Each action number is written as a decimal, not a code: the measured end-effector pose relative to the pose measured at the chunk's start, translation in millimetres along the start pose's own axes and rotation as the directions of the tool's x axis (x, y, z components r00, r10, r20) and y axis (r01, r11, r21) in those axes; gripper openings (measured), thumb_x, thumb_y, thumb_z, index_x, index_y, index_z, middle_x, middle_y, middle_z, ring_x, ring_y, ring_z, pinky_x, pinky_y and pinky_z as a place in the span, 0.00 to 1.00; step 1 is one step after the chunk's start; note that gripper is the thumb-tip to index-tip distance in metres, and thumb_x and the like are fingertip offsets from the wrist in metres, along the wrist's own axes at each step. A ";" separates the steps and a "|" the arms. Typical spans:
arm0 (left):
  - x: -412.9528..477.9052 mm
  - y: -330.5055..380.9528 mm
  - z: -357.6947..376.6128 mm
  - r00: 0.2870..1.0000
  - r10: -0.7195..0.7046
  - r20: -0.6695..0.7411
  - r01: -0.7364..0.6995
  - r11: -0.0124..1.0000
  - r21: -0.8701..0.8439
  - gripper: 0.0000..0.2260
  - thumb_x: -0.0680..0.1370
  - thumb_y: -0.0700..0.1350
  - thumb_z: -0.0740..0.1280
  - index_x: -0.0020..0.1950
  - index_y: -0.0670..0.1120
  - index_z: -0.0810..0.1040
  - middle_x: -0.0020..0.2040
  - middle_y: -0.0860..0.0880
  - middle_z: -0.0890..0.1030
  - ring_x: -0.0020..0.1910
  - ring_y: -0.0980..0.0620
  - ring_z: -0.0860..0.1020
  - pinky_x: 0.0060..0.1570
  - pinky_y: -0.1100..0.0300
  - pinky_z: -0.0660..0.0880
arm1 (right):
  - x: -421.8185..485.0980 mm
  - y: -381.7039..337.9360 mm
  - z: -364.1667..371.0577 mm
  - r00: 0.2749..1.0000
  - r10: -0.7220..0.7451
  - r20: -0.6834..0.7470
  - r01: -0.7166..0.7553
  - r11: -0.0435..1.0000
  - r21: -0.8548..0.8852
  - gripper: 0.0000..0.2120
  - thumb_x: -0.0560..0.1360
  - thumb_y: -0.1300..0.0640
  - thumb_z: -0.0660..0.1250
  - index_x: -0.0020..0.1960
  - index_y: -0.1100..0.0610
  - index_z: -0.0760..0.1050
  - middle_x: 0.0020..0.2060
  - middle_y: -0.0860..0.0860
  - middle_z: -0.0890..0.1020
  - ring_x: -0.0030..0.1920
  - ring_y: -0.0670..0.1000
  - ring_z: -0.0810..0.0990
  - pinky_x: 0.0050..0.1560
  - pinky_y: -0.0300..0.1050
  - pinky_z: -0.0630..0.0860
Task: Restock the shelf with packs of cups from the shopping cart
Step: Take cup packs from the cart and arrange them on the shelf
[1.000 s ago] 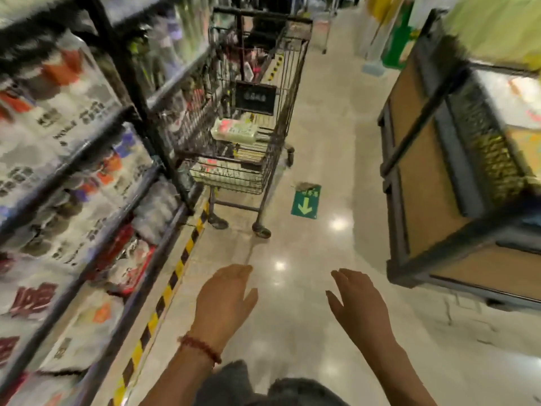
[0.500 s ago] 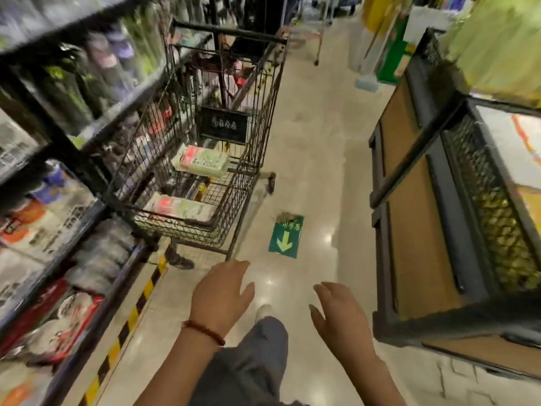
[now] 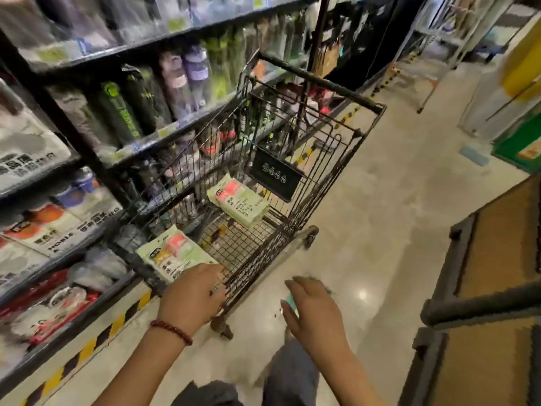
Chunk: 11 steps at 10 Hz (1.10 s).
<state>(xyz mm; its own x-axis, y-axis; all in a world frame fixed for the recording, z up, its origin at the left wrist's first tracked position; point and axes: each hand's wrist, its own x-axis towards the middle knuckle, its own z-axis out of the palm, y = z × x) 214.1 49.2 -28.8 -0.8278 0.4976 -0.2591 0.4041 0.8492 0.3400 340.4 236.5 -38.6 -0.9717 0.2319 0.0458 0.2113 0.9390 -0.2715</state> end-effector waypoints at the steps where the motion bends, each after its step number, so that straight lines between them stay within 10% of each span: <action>1: 44.3 4.9 4.9 0.983 -0.184 -0.006 0.184 0.983 -0.015 0.21 0.79 0.53 0.60 0.72 0.52 0.67 0.69 0.52 0.72 0.66 0.51 0.71 0.63 0.59 0.68 | 81.2 29.1 -6.2 0.979 -0.202 0.012 0.201 0.979 0.021 0.13 0.64 0.55 0.74 0.47 0.57 0.80 0.43 0.52 0.83 0.42 0.54 0.82 0.35 0.42 0.80; 5: 165.0 -25.1 58.6 0.693 -0.708 0.137 0.717 0.657 -0.232 0.25 0.78 0.52 0.64 0.74 0.48 0.65 0.71 0.46 0.69 0.68 0.48 0.69 0.66 0.58 0.66 | 358.5 72.2 74.5 0.763 -0.489 0.423 0.489 0.864 0.117 0.16 0.76 0.54 0.64 0.61 0.59 0.75 0.55 0.57 0.79 0.57 0.58 0.75 0.54 0.49 0.75; 8: 217.4 -127.4 154.3 0.346 -0.910 0.231 0.898 0.249 -0.363 0.28 0.75 0.50 0.70 0.70 0.39 0.68 0.69 0.38 0.71 0.66 0.38 0.71 0.63 0.47 0.70 | 478.7 102.8 231.0 0.719 -0.240 0.653 0.295 0.955 0.026 0.22 0.76 0.53 0.66 0.67 0.61 0.68 0.59 0.60 0.77 0.59 0.59 0.76 0.56 0.48 0.73; 11: 218.9 -198.2 264.3 0.072 -0.944 0.321 0.761 -0.156 -0.630 0.29 0.72 0.40 0.74 0.69 0.46 0.65 0.51 0.37 0.82 0.35 0.41 0.81 0.37 0.42 0.80 | 524.7 130.4 347.0 0.728 -0.051 0.684 0.099 0.995 -0.031 0.27 0.72 0.53 0.71 0.63 0.66 0.66 0.57 0.63 0.76 0.58 0.62 0.75 0.56 0.51 0.72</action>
<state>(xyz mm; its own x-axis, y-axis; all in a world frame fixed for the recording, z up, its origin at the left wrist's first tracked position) 55.7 36.5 -391.9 -0.3164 -0.7091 -0.6301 -0.9381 0.1349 0.3191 -178.6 392.5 -383.7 -0.7902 -0.0531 -0.6105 0.1174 0.9647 -0.2358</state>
